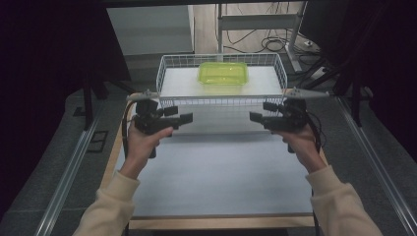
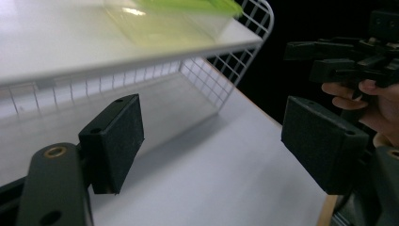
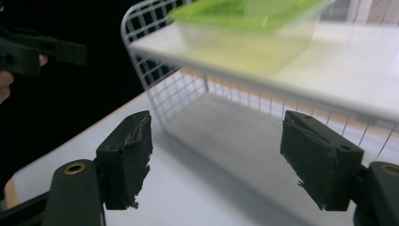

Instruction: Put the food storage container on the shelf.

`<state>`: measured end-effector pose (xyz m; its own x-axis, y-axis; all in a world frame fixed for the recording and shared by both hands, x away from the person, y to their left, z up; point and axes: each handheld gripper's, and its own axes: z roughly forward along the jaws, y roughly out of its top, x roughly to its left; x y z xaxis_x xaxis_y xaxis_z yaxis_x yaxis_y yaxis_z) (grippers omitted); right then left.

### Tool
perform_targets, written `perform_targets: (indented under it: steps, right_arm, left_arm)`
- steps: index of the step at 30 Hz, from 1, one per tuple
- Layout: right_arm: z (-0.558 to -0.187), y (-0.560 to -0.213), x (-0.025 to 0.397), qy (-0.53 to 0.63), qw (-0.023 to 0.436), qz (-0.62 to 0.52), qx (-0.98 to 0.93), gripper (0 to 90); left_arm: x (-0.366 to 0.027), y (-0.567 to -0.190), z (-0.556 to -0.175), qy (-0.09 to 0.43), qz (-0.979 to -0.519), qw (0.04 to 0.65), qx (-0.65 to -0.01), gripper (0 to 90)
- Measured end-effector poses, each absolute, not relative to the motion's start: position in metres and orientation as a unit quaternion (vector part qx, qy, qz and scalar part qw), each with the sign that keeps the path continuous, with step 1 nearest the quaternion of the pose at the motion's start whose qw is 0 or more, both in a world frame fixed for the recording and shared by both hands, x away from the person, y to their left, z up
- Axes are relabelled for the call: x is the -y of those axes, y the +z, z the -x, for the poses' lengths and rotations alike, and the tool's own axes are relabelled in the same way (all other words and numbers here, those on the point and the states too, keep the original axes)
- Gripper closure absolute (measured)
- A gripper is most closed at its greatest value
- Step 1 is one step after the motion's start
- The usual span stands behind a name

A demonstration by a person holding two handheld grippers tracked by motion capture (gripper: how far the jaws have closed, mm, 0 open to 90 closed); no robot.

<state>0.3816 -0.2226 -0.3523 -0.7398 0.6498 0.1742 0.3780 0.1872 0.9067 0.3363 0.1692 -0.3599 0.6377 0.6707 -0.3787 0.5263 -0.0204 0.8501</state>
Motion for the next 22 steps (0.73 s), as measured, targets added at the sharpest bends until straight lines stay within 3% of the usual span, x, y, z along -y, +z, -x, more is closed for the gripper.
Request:
perform_targets:
  steps: [13, 22]
  right_arm:
    - [-0.333, -0.431, 0.247, 0.513, 0.097, -0.339, -0.783, 24.7]
    - [-0.327, -0.437, 0.249, 0.517, 0.106, -0.335, -0.78, 22.0]
  left_arm:
    - [-0.168, -0.439, -0.284, 0.04, -0.731, 0.536, -0.419, 21.6]
    - [-0.168, -0.448, -0.284, 0.034, -0.732, 0.533, -0.424, 21.8]
